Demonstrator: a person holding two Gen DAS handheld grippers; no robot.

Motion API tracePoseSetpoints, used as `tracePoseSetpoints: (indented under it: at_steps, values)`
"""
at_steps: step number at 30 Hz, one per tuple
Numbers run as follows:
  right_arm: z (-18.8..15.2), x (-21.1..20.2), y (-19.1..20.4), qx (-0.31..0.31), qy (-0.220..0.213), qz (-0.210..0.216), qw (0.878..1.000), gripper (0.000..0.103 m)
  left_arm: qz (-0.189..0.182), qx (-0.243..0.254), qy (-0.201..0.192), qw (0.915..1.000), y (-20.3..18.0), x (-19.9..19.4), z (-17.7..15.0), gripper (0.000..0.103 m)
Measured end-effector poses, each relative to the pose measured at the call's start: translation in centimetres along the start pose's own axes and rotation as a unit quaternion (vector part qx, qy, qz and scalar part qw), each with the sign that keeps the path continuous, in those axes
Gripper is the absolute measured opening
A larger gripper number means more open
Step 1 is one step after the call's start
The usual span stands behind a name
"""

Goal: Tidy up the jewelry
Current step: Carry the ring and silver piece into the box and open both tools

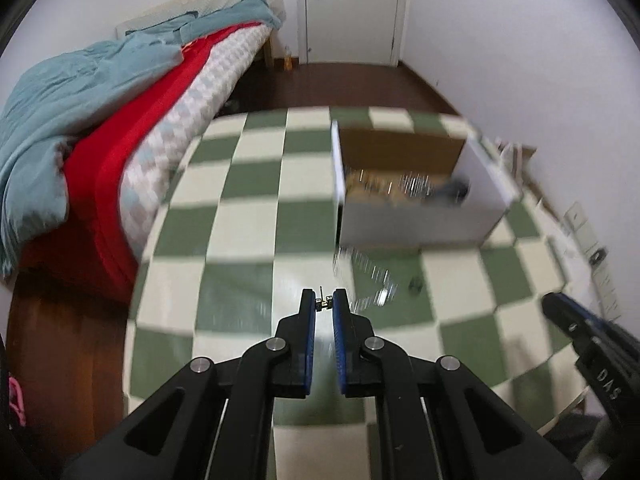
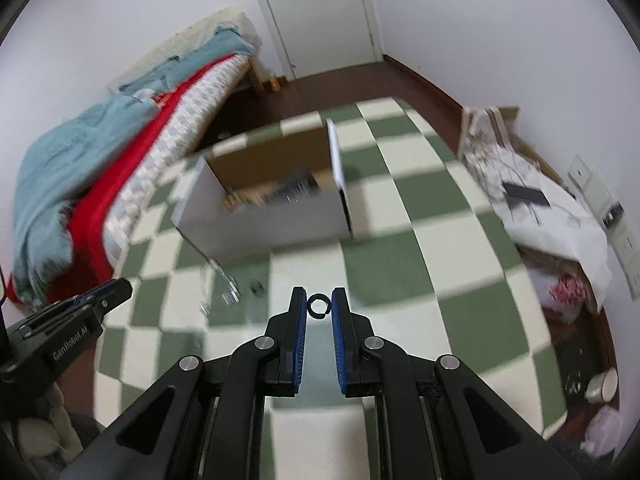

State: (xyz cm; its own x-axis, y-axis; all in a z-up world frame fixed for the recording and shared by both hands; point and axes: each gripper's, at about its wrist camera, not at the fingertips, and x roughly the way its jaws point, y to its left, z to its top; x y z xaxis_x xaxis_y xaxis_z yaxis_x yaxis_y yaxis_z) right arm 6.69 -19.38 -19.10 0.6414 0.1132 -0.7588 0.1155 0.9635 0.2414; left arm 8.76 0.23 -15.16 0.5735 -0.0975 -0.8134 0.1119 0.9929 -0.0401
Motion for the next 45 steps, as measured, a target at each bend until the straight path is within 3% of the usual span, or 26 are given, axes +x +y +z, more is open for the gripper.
tracePoseSetpoints:
  at_steps: [6,13,19,24,26,27,28,30,32,33,34,36,38,40,45]
  values:
    - [8.0,2.6,1.8,-0.017,0.009,0.028,0.999,0.013,-0.029,0.018,0.002,0.9994,-0.7,1.0,7.5,0.006]
    - [15.1,10.2,2.1,-0.026,0.089,0.028,0.995,0.013,-0.061,0.022,0.074,0.9951,-1.7,7.4,13.3,0.006]
    - [16.4,13.9,2.0,-0.040,0.134,0.015,0.990,0.013,-0.069,0.022,0.122,0.9899,-2.1,11.4,15.1,0.008]
    - [16.7,14.8,1.3,-0.023,0.148,0.007,0.989,0.017,-0.079,0.002,0.133,0.9880,-1.7,12.2,16.0,0.010]
    - [16.8,14.6,1.3,-0.023,0.145,0.005,0.989,0.033,-0.073,0.002,0.129,0.9890,-1.6,11.9,16.3,0.018]
    - [16.8,14.4,1.3,-0.023,0.142,0.001,0.990,0.037,-0.070,0.002,0.122,0.9900,-1.5,11.6,16.4,0.031]
    - [16.9,14.2,1.3,-0.024,0.140,-0.001,0.990,0.045,-0.066,0.001,0.118,0.9909,-1.4,11.4,16.5,0.051]
    - [16.8,13.7,1.3,-0.025,0.137,-0.007,0.990,0.052,-0.058,-0.005,0.099,0.9934,-1.0,10.7,16.6,0.070]
    - [16.6,13.1,1.4,-0.032,0.131,-0.017,0.991,0.056,-0.048,-0.012,0.087,0.9950,-0.5,9.9,16.4,0.076]
    - [16.4,12.8,1.5,-0.037,0.131,-0.026,0.990,0.060,-0.044,-0.013,0.085,0.9953,-0.3,9.7,16.2,0.083]
    - [16.2,12.6,1.6,-0.042,0.130,-0.034,0.990,0.069,-0.037,-0.013,0.082,0.9959,-0.1,9.5,16.0,0.093]
    - [15.6,12.0,2.0,-0.058,0.124,-0.052,0.989,0.082,-0.023,-0.008,0.072,0.9971,0.3,9.0,15.4,0.101]
    - [15.0,11.6,2.2,-0.069,0.122,-0.068,0.988,0.095,-0.003,-0.003,0.067,0.9977,0.6,8.6,14.6,0.102]
    - [14.3,11.4,2.3,-0.075,0.126,-0.077,0.986,0.101,0.009,-0.001,0.061,0.9981,1.0,8.4,13.8,0.103]
    - [12.4,10.7,2.4,-0.082,0.130,-0.093,0.984,0.103,0.028,-0.003,0.046,0.9985,1.9,7.4,11.9,0.103]
